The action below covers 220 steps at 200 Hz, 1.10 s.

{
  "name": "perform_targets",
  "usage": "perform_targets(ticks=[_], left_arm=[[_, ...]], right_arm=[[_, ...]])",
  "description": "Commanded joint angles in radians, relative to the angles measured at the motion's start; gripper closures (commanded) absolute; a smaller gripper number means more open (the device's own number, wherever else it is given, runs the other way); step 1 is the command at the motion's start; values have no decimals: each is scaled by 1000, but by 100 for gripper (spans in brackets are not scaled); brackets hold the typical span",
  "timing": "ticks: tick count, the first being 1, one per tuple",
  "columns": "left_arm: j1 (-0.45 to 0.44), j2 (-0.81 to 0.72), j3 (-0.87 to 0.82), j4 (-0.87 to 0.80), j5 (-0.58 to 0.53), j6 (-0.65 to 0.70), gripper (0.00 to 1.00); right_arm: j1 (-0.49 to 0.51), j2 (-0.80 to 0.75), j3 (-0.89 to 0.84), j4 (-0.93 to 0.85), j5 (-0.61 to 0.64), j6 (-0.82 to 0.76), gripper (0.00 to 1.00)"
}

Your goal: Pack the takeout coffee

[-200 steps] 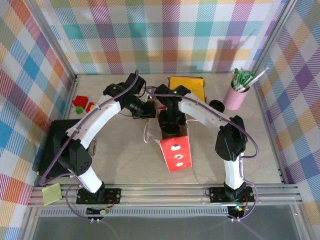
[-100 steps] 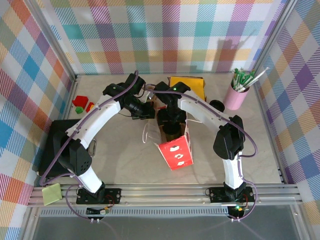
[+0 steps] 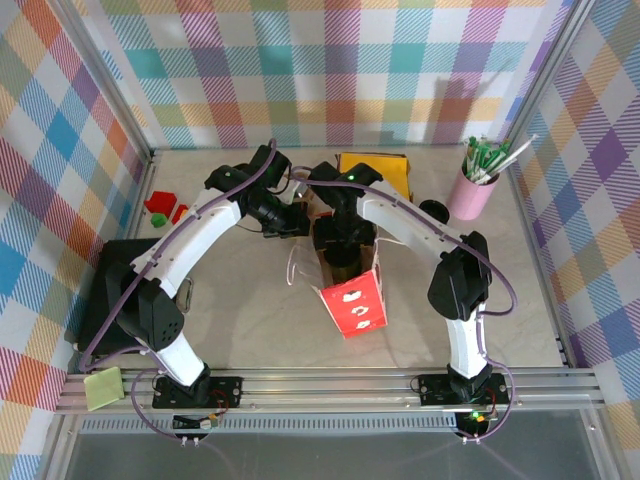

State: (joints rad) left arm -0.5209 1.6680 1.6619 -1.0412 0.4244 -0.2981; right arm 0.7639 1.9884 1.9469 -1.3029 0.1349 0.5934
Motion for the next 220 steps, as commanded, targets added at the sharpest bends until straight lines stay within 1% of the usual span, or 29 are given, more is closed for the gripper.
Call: perform_targets(ticks=[1,59,86,117,155,220], left_arm=[[-10,22,27,-9,-24,9,97],[-16,27,41,-23,-37,11,98],[-16,28,52,-31,-39,10,98],[-16,41,81,-50,-34,7,98],[-16,53,133,-98,-29,8,96],[-14,67,170,-149,-45,17,96]], right_arm=[[3,-56,11,2,2,23,13],[3,-108,-16,44,25,12,13],[3,-134,-34,83,2,13,15],[3,-160,-51,123,-25,18,19],[3,-226,-62,183,-63,-3,20],[3,-354,-156,267,-115,0,20]])
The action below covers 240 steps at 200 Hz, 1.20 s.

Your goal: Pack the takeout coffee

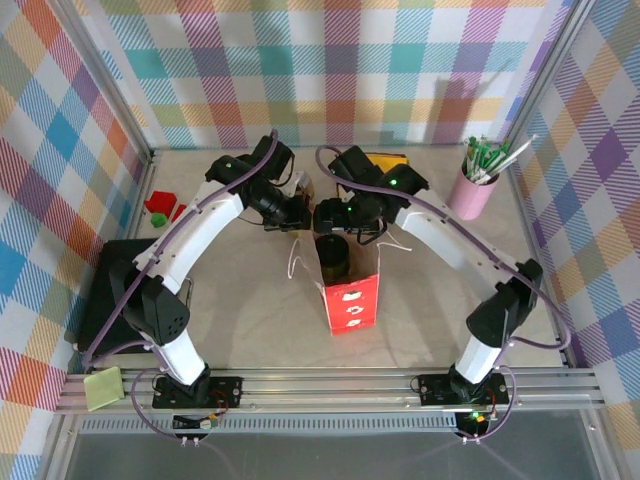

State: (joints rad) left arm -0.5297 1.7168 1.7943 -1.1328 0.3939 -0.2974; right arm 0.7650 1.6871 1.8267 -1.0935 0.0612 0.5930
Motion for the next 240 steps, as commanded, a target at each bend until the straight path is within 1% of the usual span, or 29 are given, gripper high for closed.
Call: perform_targets(ticks=[1,28,83,107,167,175,190,214,240], left_arm=[[-6,19,38,-58,-15,17,96],[-6,19,48,-80,-20,25,96],[-4,34,103,-148,-6,56,96],[-4,41,126,-176,-3,65,97],[-6,53,130,-207,11,85,95],[-5,55,126,-208,7,88,92],[-6,67,132,-213,-7,93,81],[-6,93,198,-238,-16,85,65],[-6,123,310,-290,-29,80,58]], right_arm=[[2,-56,-39,60,-43,0,20],[2,-116,-79,104,-46,1,21],[-9,-200,-57,81,3,17,19],[-48,-226,-61,53,10,43,19],[-195,-255,-93,56,-41,67,19],[-216,-251,-90,52,-50,70,19],[-251,-243,-93,61,-77,69,19],[-297,-225,-83,73,-120,53,19],[-334,-193,-59,75,-160,18,19]])
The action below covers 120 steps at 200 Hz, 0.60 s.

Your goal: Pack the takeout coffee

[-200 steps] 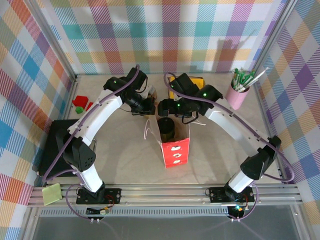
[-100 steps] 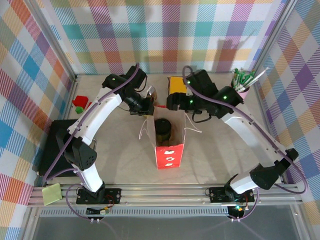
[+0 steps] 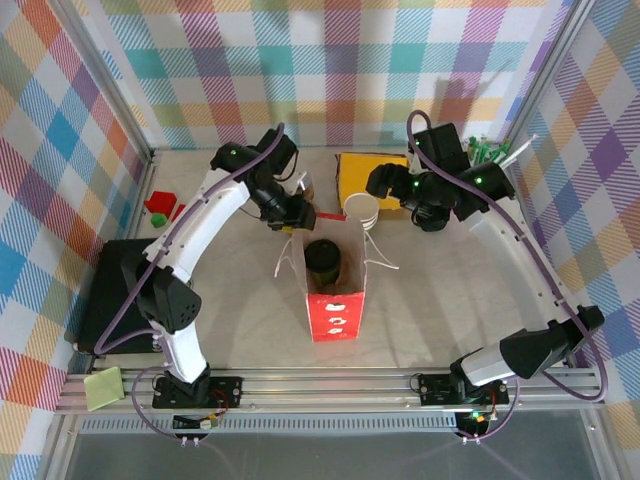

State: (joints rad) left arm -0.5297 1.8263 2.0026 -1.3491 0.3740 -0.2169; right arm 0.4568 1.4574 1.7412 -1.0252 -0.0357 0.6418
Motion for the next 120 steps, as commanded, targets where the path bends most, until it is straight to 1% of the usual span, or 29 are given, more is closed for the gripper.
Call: perform_targets(ticks=[1,26,44,63,96,120], left_arm=[[-6,15,106,-76,-11,-1,58],[-6,21,189,-114,-40,-5,54],[-6,11,216,-125,-52,-18,53],[-6,-8,219,-127,-74,-37,53],[-4,-36,147,-124,-96,-48,53],[-4,-89,67,-70,-114,-60,53]], right_arm=[[-26,38,27,7,-64,-33,19],[-77,61,25,26,-117,-41,18],[-115,79,21,40,-167,-37,19],[-124,106,45,35,-194,-55,19],[-154,131,39,41,-228,-72,19],[-181,115,-2,69,-235,-90,19]])
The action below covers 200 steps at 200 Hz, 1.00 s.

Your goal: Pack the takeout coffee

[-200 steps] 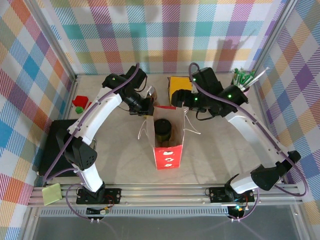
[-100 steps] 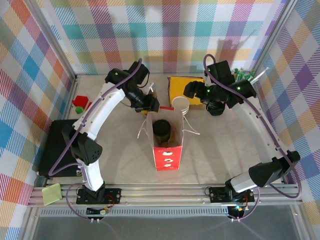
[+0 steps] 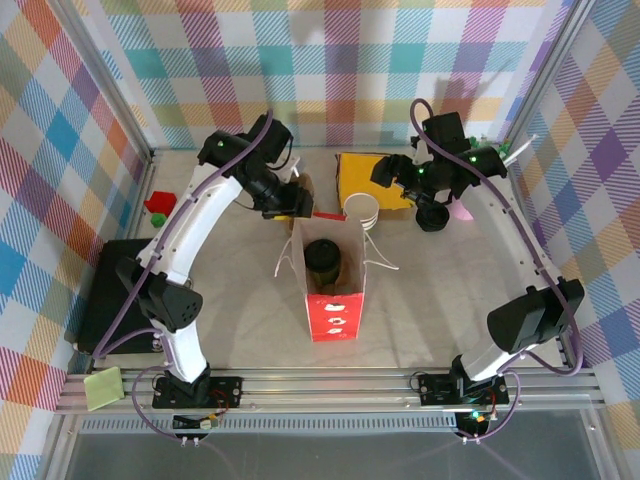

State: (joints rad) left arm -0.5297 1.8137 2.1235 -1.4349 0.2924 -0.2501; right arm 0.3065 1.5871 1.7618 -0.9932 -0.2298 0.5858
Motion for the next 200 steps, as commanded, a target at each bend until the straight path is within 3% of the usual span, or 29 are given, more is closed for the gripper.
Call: perform_targets(ticks=[1,65,116,166,200], left_arm=[[-4,-76,-58,19,-34,-27,53],[0,-289,-438,425,17,-72,54],[-31,-252,-459,453,12,-61,60],[-70,-257,-483,455,-29,-34,80],[-84,-266,-469,456,-29,-19,83]], right_arm=[[-32,-15,-23,37,-41,-34,19],[-113,-3,-24,73,-75,-173,18],[-136,55,36,34,-105,-214,18],[-138,71,45,39,-124,-213,19],[-139,68,41,38,-128,-215,19]])
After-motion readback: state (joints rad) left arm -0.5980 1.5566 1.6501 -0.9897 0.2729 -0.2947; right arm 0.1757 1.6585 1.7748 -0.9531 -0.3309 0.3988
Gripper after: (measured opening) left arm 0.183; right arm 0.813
